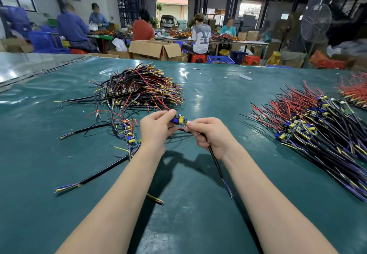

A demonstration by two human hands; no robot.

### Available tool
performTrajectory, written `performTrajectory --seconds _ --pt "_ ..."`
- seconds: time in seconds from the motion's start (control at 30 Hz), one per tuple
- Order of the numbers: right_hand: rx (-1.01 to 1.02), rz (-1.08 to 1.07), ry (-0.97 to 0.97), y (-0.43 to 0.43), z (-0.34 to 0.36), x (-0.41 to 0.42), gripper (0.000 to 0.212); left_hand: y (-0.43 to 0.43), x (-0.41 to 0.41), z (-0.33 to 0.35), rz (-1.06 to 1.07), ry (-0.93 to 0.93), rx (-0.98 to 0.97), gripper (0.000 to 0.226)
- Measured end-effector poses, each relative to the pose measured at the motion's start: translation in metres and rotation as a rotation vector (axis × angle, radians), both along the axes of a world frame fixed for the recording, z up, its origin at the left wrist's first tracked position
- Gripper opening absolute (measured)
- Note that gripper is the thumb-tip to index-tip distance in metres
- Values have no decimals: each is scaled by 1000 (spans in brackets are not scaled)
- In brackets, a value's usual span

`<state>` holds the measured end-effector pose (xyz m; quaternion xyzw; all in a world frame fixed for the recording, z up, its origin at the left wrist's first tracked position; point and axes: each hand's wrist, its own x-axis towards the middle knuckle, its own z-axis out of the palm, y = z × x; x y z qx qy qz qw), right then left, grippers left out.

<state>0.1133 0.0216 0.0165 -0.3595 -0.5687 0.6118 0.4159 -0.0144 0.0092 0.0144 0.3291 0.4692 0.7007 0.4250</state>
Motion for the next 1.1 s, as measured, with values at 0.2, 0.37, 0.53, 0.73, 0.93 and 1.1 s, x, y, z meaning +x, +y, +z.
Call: performTrajectory --seconds 0.2,0.37,0.53,0.73,0.93,1.1 --pt "110 -82 -27 -2 -2 0 27 4 -22 2 228 -279 14 23" --pt "183 -105 -184 -1 -2 0 24 6 -34 3 373 -351 50 24" --pt "470 -289 -425 1 -9 -1 17 6 -37 -2 408 -323 30 24" --pt "475 -191 -834 8 -21 1 17 11 -42 -12 476 -110 -50 25" --pt "604 -242 -748 6 -26 0 20 12 -43 -23 453 138 -155 22" --pt "588 -101 -718 3 -31 -9 23 10 -43 -23 450 199 -175 20"
